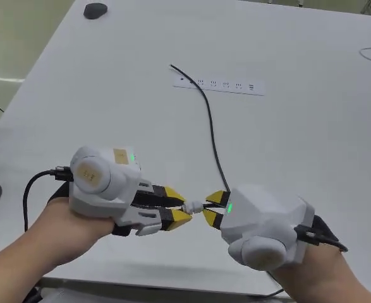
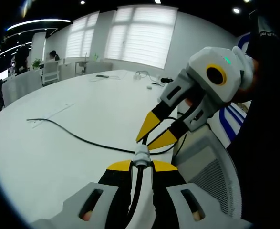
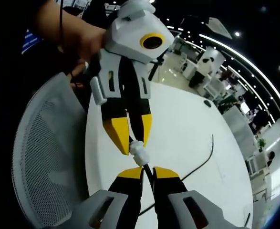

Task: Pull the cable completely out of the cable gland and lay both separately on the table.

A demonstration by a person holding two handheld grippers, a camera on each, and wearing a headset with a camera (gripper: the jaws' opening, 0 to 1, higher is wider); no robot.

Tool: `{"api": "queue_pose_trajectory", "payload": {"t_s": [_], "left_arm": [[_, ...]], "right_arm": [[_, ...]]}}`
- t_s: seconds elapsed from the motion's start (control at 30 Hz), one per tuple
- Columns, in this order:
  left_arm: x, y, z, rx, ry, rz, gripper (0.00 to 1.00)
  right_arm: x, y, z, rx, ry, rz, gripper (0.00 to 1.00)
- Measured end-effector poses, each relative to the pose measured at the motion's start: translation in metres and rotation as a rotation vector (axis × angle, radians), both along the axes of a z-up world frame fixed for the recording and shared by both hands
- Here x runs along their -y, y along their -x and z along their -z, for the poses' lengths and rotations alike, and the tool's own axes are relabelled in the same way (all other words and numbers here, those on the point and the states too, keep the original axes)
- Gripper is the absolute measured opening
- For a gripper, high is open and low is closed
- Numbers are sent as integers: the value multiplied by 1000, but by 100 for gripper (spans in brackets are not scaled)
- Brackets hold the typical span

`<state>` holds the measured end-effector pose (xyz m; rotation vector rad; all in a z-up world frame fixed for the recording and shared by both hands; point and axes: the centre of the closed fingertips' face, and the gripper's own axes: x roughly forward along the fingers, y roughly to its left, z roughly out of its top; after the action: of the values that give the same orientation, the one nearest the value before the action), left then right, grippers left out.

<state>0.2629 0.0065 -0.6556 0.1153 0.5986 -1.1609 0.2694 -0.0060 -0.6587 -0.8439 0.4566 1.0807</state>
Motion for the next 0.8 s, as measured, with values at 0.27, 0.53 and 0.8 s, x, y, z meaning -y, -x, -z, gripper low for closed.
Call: {"api": "queue_pose_trajectory", "payload": {"t_s": [0.27, 0.53, 0.8], "left_arm": [[1, 1, 1, 2, -6, 3, 15], [-2, 1, 3, 8, -16, -5, 15], [-2, 0, 2, 13, -17, -8, 15]], "right_arm": [[2, 1, 4, -72, -73, 78, 2], [14, -3, 11, -152, -138, 185, 1], [29, -10, 19, -204, -184, 267, 1]]}}
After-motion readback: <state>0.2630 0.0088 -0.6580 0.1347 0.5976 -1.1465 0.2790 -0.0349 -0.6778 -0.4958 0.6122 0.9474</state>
